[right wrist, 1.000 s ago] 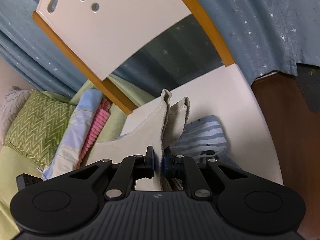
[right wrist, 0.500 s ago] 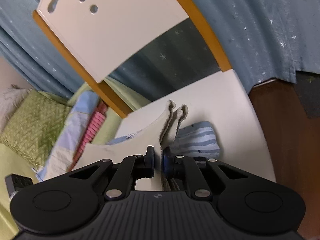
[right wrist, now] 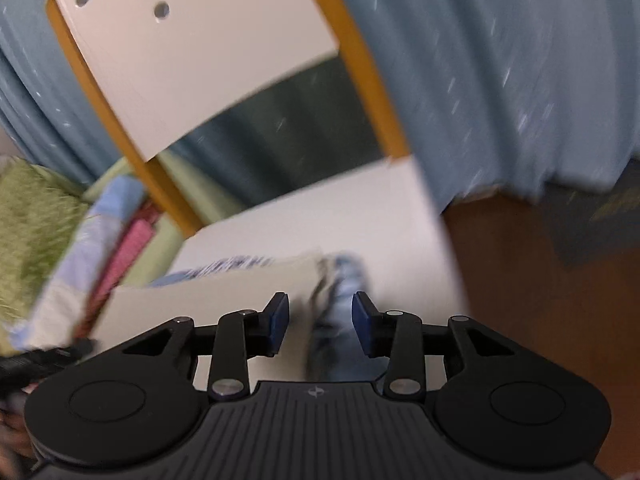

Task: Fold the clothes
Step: 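Lower the square with both grippers onto the clothes stack on the chair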

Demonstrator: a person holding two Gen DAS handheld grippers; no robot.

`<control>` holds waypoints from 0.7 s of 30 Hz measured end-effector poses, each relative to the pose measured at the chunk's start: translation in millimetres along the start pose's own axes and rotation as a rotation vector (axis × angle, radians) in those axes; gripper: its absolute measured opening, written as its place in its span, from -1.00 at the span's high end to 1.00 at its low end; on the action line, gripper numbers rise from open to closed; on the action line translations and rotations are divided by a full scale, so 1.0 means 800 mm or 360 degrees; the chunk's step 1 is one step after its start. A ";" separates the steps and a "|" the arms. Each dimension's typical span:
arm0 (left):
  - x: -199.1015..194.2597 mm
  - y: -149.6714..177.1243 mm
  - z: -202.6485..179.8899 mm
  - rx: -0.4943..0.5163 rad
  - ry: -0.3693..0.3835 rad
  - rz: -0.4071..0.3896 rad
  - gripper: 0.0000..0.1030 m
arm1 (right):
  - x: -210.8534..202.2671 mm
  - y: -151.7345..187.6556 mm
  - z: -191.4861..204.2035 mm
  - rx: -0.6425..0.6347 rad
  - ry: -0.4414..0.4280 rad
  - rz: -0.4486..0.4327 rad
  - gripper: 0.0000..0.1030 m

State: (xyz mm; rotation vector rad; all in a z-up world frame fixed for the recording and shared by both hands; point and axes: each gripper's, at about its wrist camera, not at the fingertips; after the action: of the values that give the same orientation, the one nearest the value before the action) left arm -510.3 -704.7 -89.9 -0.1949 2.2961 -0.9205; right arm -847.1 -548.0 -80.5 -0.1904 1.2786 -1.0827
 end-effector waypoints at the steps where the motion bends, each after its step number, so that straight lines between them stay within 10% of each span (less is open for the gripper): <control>1: -0.006 -0.007 -0.005 0.0033 -0.0034 -0.0035 0.71 | -0.007 -0.002 0.006 -0.0065 0.0038 -0.0053 0.21; 9: 0.048 -0.035 -0.076 0.0461 -0.0048 0.0070 0.71 | 0.027 -0.005 0.090 -0.0595 0.0069 -0.0068 0.90; 16: 0.106 -0.028 -0.038 0.0399 -0.0154 0.0222 0.81 | 0.091 0.000 0.054 -0.0337 0.0080 0.0146 0.94; 21: 0.088 -0.028 -0.038 0.0383 -0.0173 0.0133 0.83 | 0.056 0.005 0.051 -0.0301 0.0081 -0.0032 0.73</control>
State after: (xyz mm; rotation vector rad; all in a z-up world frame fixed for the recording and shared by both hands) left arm -586.1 -728.9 -94.8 -0.0437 2.0577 -1.1043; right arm -815.2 -596.3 -98.9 -0.3208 1.4279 -0.9887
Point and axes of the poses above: each gripper's, at about its wrist camera, not at the fingertips, and x roughly the way its jaws point, z to its left, y to its underside, and after that the axes turned 3 degrees about y, right-handed
